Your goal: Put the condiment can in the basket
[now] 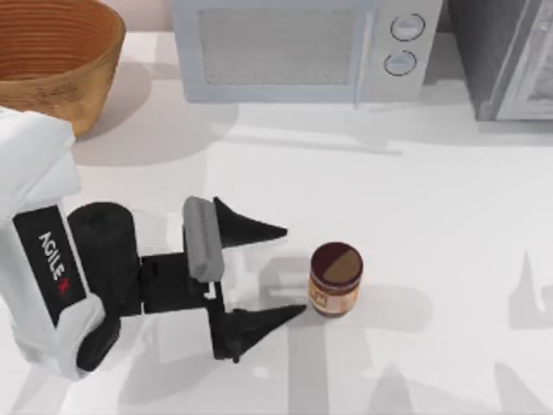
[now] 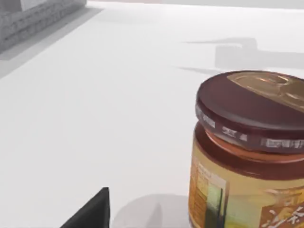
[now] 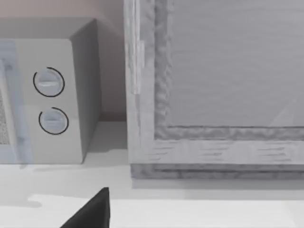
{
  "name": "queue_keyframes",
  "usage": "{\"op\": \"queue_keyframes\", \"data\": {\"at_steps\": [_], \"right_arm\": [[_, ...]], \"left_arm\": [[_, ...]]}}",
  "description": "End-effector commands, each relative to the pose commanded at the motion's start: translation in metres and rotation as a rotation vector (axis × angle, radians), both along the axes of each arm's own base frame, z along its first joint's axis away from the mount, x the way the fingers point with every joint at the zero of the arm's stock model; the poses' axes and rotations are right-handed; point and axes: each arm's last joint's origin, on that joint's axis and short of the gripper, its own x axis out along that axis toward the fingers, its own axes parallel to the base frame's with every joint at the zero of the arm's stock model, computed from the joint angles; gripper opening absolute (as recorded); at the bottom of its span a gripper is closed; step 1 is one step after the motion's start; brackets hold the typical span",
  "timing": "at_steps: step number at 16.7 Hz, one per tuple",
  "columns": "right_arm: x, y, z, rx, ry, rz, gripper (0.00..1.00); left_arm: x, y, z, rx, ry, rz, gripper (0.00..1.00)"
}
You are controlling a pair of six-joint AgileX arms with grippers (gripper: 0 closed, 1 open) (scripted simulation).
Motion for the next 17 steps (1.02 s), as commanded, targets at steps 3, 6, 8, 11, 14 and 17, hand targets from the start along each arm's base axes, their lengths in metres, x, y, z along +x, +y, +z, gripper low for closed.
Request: {"op": "queue_keyframes", "data": {"at_steps": [3,6,8,11,14,17], "right_arm": [[0.0,0.0,0.0,0.0,0.0,0.0,1.0],[0.0,0.0,0.0,0.0,0.0,0.0,1.0],[0.0,0.0,0.0,0.0,0.0,0.0,1.0],[0.0,0.0,0.0,0.0,0.0,0.0,1.0],[0.0,0.0,0.0,0.0,0.0,0.0,1.0],[0.0,0.0,0.0,0.0,0.0,0.0,1.0]], "left_arm": [[-0.002,-0.003,-0.013,-0.002,0.003,-0.039,1.0],[-0.002,-0.003,-0.013,-0.002,0.003,-0.039,1.0],[-0.002,-0.003,-0.013,-0.002,0.003,-0.039,1.0],[-0.001,-0.007,-0.013,-0.001,0.004,-0.037,1.0],[0.004,-0.031,-0.015,-0.001,0.003,-0.039,1.0],[0.006,-0.06,-0.018,-0.002,0.003,-0.04,1.0]]}}
